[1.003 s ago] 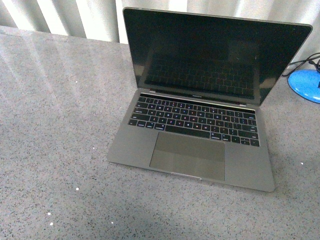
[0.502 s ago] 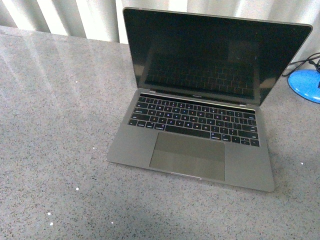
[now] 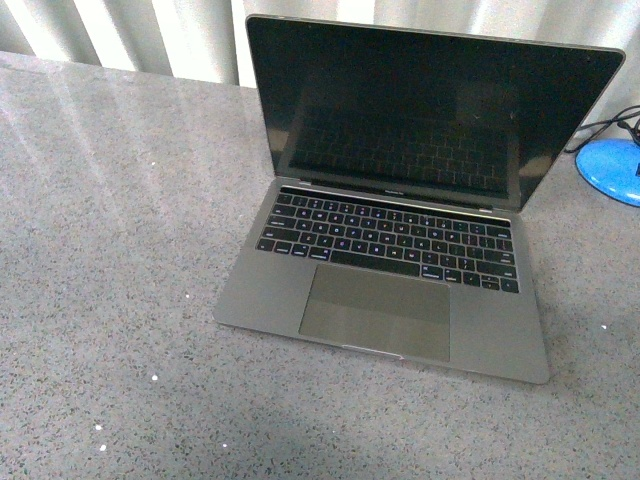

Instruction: Close laptop

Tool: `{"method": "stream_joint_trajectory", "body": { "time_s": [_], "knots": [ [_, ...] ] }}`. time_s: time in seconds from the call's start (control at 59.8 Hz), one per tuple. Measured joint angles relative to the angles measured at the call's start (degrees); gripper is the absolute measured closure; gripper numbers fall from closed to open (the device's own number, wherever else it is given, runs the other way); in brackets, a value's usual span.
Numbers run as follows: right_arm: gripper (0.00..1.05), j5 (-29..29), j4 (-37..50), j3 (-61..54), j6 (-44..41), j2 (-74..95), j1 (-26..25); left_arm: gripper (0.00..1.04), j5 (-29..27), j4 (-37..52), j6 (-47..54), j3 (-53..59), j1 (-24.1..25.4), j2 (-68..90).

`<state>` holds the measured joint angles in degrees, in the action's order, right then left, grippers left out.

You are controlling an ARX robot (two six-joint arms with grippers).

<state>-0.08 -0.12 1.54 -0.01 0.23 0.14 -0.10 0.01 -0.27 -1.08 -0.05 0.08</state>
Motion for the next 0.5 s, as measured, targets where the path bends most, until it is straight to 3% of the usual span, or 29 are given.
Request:
{"method": "stream_joint_trajectory", "body": {
  "time_s": [0.15,0.184,0.234,0.318,0.401,0.502],
  "knots": [
    [0.10,-0.31,-0.11,0.04,-0.15,0.09,-0.07,0.07,-0.09,0.00,-0.02,-0.02,-0.02,0.00],
    [0.10,-5.05,-4.20,1.46,-1.84,1.88,-1.49,0.07,-6.45,-2.78,-3.13,-0.87,-1.75,1.90],
    [0.10,-17.20,-17.07,6.67,-6.69,10.60,-5.86,0.07,-25.62,-13.77,-11.72,-5.64,-8.63,10.01],
    [0.10,-24.92,-26.47,9.40,-11.17,19.76,-8.48,0.07,-45.33,-20.24,-24.83,-7.78,-15.26,19.12],
    [0.10,-26.34,-25.20,9.68,-14.93,25.42,-9.18,0.07,-54.55,-17.97,-30.69,-7.74,-16.81,21.35],
    [0.10,-25.55,-18.91,12.13,-18.97,33.05,-10.36,0.07,-54.29,-12.61,-30.67,-7.80,-17.27,22.16]
  ]
}}
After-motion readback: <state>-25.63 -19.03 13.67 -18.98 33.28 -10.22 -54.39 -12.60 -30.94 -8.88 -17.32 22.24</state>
